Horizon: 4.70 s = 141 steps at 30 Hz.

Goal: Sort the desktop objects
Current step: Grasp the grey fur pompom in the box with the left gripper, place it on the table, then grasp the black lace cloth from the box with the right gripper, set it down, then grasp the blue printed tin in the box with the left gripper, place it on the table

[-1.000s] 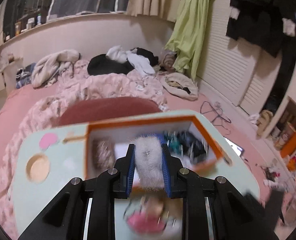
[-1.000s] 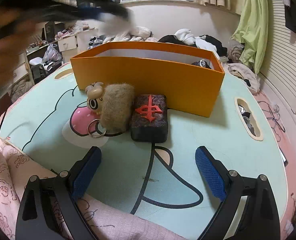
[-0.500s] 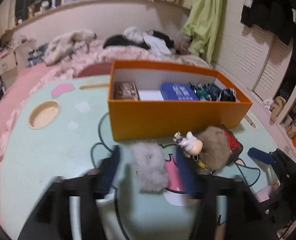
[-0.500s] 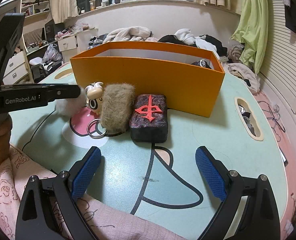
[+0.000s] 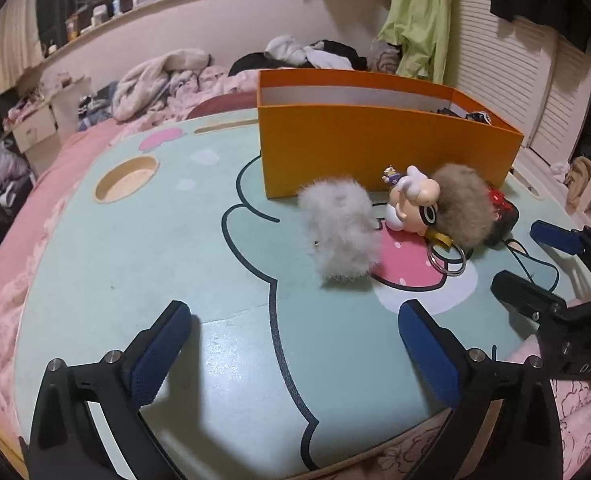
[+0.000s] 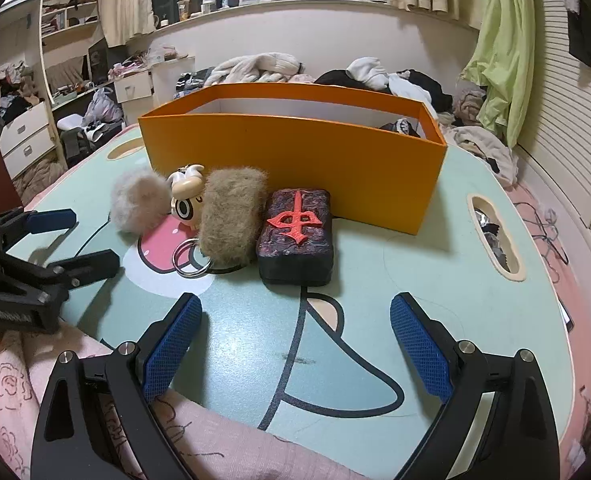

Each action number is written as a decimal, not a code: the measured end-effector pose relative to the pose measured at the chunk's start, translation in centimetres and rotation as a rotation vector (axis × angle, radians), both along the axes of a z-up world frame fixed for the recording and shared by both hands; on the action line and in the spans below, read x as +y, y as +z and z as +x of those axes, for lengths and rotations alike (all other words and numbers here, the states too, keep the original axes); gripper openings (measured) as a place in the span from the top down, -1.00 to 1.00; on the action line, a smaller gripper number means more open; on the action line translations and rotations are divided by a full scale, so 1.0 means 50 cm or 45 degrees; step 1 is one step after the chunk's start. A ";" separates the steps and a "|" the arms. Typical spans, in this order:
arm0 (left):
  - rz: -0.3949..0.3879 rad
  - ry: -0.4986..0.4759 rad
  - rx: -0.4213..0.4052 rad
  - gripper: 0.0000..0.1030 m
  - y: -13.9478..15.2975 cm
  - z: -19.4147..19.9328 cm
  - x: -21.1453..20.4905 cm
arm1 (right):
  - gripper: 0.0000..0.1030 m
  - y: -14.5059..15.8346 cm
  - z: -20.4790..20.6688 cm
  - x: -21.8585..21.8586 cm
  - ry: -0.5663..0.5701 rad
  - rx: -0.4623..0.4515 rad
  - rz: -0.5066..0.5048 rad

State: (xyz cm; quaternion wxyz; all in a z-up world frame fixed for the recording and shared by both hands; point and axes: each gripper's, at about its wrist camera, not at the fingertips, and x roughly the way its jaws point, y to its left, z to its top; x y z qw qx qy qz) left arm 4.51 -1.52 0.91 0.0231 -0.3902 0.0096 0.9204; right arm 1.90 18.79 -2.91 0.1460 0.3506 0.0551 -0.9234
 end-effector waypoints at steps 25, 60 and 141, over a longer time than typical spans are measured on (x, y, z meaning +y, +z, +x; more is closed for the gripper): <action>0.008 0.008 0.004 -0.99 0.002 0.002 -0.008 | 0.60 0.129 -0.284 0.035 -0.244 -0.402 0.033; 0.007 0.010 0.007 -0.99 0.001 0.004 -0.005 | 0.15 0.060 -0.059 0.057 -0.032 -0.305 -0.077; 0.094 -0.151 0.037 -0.72 0.018 -0.029 0.065 | -0.98 -0.008 0.034 0.031 -0.146 0.008 0.014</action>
